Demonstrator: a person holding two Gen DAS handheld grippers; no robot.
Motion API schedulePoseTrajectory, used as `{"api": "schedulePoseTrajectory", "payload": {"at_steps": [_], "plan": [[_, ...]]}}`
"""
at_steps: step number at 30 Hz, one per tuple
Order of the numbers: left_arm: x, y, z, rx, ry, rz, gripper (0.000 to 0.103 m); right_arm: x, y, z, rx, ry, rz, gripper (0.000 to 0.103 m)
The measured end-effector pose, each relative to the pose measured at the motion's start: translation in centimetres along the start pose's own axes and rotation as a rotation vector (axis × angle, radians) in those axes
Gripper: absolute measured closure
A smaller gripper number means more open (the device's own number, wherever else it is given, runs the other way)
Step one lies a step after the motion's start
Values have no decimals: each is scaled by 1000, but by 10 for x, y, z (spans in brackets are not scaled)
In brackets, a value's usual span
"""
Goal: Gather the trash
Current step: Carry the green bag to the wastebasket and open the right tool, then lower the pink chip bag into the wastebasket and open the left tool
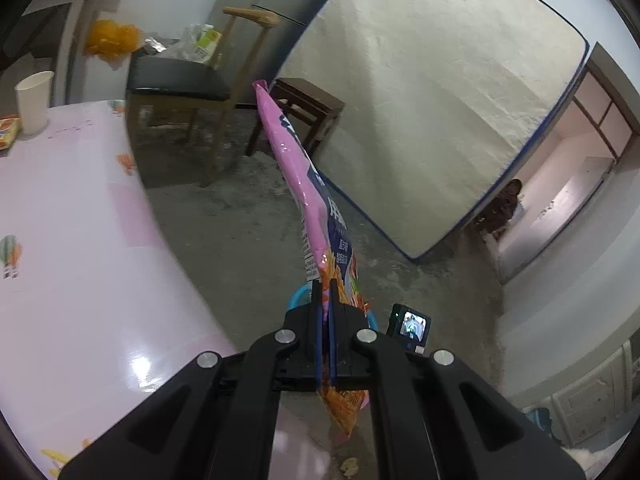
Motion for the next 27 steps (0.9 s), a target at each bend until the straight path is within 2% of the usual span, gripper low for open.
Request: {"api": "schedulePoseTrajectory", "payload": {"at_steps": [1, 4, 8, 10, 14, 17, 19, 20, 21, 22, 23, 26, 27], "plan": [[6, -2, 5, -6, 16, 0, 102, 7, -2, -5, 16, -15, 26, 51], [27, -6, 28, -41, 70, -13, 102, 31, -4, -26, 49, -87, 110, 49], [51, -3, 82, -130, 118, -74, 101, 61, 2, -48, 58, -151, 201, 49], [58, 6, 123, -201, 131, -150, 101, 73, 8, -60, 60, -182, 243, 49], [62, 45, 218, -367, 107, -294, 101, 98, 27, -79, 46, -235, 310, 49], [54, 77, 271, -446, 60, -371, 99, 114, 41, -90, 33, -249, 344, 49], [38, 109, 303, -521, -25, -439, 92, 124, 50, -96, 30, -251, 370, 49], [32, 126, 313, -559, -65, -454, 72, 128, 55, -98, 21, -253, 377, 49], [23, 146, 320, -610, -122, -458, 56, 131, 59, -99, 14, -251, 378, 49], [19, 157, 322, -627, -148, -465, 56, 133, 62, -99, 7, -247, 372, 49], [17, 163, 321, -619, -135, -477, 55, 133, 64, -99, 5, -248, 363, 49], [15, 162, 312, -602, -137, -447, 47, 127, 68, -96, -8, -243, 321, 49], [14, 152, 305, -573, -138, -431, 47, 122, 67, -94, -12, -249, 307, 49]]}}
Point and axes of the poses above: each gripper's, at about its wrist camera, not at the fingertips, and z roughly the way its jaws point, x to its right, y to its underside, the point moved 10 cm from there along z, roughly the way its jaws point, and after that the axes turned 3 degrees about -y, right-handed, at the moved point
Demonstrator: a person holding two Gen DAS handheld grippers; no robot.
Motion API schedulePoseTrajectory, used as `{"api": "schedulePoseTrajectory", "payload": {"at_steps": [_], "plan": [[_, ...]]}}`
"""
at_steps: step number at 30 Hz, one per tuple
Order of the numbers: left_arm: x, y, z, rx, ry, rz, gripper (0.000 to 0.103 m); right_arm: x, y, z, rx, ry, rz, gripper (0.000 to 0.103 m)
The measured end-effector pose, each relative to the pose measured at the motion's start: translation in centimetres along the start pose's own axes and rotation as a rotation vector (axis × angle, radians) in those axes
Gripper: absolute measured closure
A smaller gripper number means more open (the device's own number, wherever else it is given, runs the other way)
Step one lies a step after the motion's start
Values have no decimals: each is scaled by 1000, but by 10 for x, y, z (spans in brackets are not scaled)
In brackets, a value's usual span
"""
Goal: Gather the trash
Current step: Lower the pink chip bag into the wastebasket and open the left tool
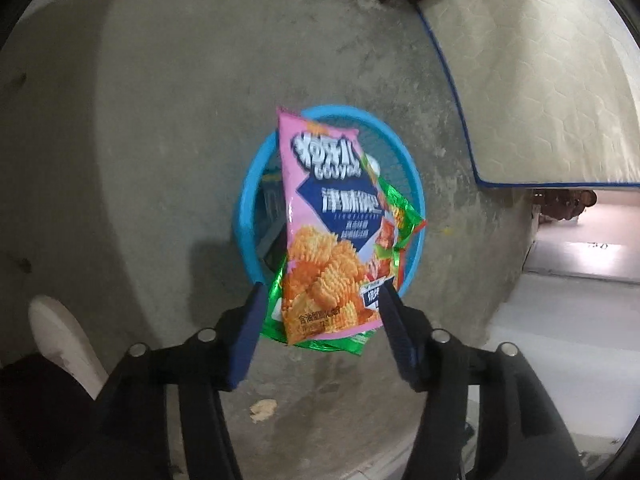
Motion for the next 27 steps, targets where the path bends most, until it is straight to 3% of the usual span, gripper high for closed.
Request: {"api": "schedulePoseTrajectory", "payload": {"at_steps": [4, 7, 10, 14, 17, 19, 24, 27], "plan": [[13, -10, -51, 97, 17, 34, 47, -27, 10, 11, -36, -46, -34, 50], [19, -5, -101, 121, 54, 51, 47, -67, 12, 25, -60, -85, -117, 62], [27, 19, -162, 155, 162, 64, 40, -113, 9, 49, -84, -90, -226, 73], [21, 55, -232, 199, 182, 214, 29, -169, 8, 110, -153, -40, -418, 85], [-3, 80, -277, 257, 150, 290, 27, -169, 18, 176, -300, 71, -464, 99], [-18, 93, -292, 258, 167, 300, 26, -165, 23, 207, -363, 118, -480, 99], [-60, 111, -318, 289, 111, 315, 26, -164, 22, 244, -456, 102, -384, 102], [-78, 117, -327, 312, 73, 318, 26, -163, 17, 260, -462, 156, -382, 103]]}}
Point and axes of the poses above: each gripper's, at about its wrist camera, not at the fingertips, and z roughly the way its jaws point, x to its right, y to its underside, the point moved 10 cm from there along z, roughly the way its jaws point, and after that the axes turned 3 degrees about -y, right-handed, at the moved point
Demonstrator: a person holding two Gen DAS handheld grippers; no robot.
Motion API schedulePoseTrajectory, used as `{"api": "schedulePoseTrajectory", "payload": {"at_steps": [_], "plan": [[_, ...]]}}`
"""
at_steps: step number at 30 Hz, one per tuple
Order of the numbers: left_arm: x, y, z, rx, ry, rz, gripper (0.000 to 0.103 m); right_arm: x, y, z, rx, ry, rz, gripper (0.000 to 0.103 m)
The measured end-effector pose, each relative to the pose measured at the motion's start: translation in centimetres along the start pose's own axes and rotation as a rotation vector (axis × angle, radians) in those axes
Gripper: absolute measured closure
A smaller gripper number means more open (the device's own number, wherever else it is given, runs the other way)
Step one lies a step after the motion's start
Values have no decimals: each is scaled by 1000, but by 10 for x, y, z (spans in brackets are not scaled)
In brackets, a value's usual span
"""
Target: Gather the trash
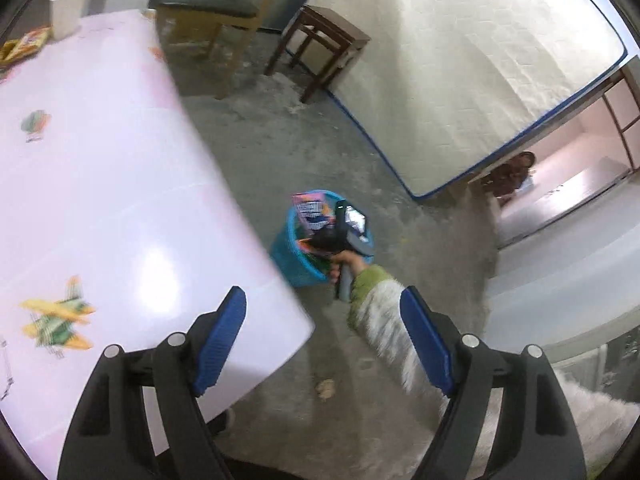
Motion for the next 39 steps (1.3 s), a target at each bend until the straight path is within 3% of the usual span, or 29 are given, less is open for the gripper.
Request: {"api": "schedulePoseTrajectory", "payload": {"at_steps": [8, 10, 12, 14, 18, 24, 29, 32, 36, 39], "plan": [[-20, 11, -12, 36, -22, -18, 26, -4, -13, -1, 5, -33, 92, 101], [-24, 13, -16, 45, -18, -34, 26, -2, -10, -11, 26, -56, 87, 90], [-25, 12, -17, 51, -20, -34, 26, -1, -7, -25, 60, -67, 60, 63], [-22, 11, -16, 58, -20, -32, 26, 2, -4, -43, 104, -85, 55, 53], [-18, 14, -25, 91, -28, -5, 26, 12, 7, -67, 133, -151, 67, 47], [-23, 20, -47, 160, -65, 21, 24, 45, 38, -103, 188, -204, 129, 47], [-44, 22, -80, 284, -197, 16, 18, 41, 82, -185, 341, -274, 57, 46], [-55, 25, -104, 364, -274, 0, 5, 20, 121, -254, 462, -288, -52, 36], [-68, 39, -132, 426, -348, -48, 5, -9, 184, -334, 614, -280, -202, 15], [-82, 53, -147, 423, -444, -105, 5, -44, 219, -380, 710, -252, -298, 7]]}}
Point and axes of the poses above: each gripper's, at about its wrist camera, not at the fingertips, and z roughly the way its jaws point, x to its right, y to its underside, the point moved 10 cm from there along z, roughly the way its jaws point, and after that the axes turned 3 degrees about -y, right-handed, at the moved point
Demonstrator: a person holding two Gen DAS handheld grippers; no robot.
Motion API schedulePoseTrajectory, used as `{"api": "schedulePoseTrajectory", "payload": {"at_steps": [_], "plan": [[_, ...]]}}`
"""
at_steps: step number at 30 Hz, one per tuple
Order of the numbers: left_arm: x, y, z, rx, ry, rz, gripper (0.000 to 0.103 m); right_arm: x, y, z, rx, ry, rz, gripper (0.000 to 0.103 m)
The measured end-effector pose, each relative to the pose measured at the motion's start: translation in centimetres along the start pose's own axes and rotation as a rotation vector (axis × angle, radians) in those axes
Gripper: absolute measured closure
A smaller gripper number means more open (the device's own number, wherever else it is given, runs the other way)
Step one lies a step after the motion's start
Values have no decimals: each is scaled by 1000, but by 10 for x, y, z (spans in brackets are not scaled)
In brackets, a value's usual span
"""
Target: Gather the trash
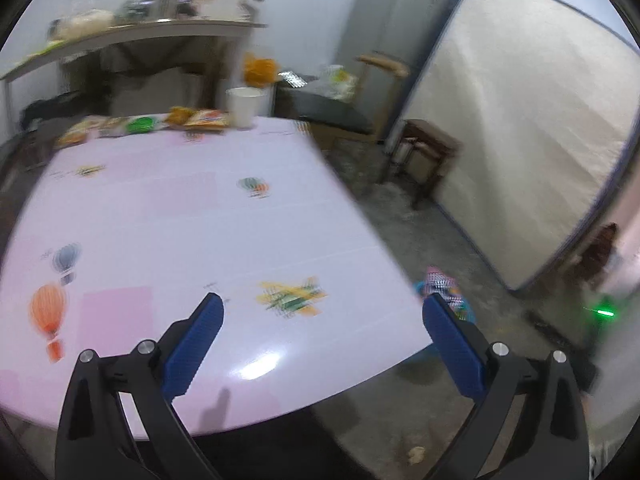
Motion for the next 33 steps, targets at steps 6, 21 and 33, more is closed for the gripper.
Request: {"api": "schedulePoseTrajectory", "payload": {"at_steps": [6, 21, 33], "plan": [[-32, 11, -22, 31, -157, -11, 5, -78, -3, -42, 97, 9, -224, 7], [-52, 26, -27, 35, -276, -46, 5, -163, 39, -46, 5, -43, -361, 7], [-56, 44, -14, -21, -334, -96, 6, -163, 48, -39, -22, 22, -421, 7]]}}
Point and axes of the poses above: each gripper's, at about its wrist camera, not at the fingertips, and z roughly the way its jaws point, x to its right, y to its underside, the point moved 10 cm from there along z, roughly the way its jaws point, and after that the axes turned 3 degrees about -y, right-handed, at the moved point
